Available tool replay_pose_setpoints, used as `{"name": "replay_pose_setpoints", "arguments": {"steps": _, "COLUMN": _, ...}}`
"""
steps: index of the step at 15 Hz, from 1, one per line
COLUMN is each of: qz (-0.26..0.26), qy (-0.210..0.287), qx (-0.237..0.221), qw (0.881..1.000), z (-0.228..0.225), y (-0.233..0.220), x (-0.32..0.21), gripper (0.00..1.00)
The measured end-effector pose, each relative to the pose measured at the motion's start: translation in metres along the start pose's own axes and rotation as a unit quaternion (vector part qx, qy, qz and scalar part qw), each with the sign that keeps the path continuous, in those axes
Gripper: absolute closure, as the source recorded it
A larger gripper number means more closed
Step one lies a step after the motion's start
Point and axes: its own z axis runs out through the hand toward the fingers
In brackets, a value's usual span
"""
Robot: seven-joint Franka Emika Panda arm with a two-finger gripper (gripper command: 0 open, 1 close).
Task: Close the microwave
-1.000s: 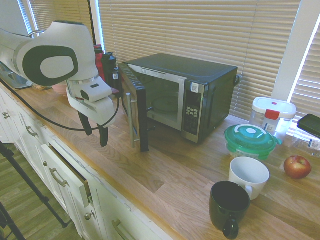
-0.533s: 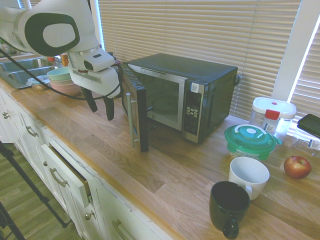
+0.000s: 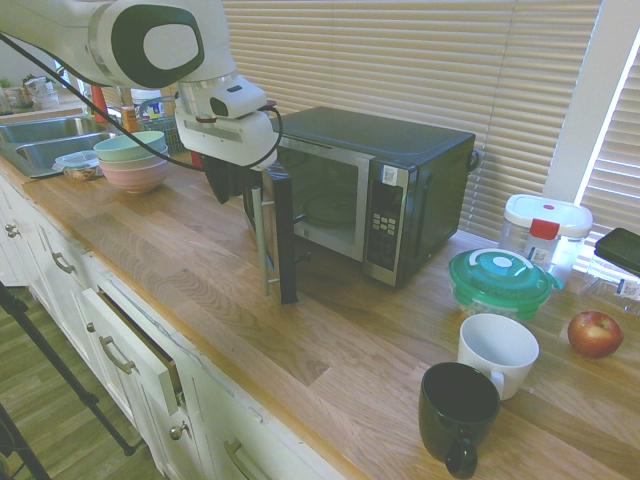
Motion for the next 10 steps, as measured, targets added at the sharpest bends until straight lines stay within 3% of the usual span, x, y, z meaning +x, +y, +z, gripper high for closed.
{"name": "replay_pose_setpoints", "arguments": {"steps": 10, "qz": 0.022, "qy": 0.011, "qx": 0.011, "qw": 1.000, "z": 0.015, "y": -0.047, "x": 0.122, "gripper": 0.00}}
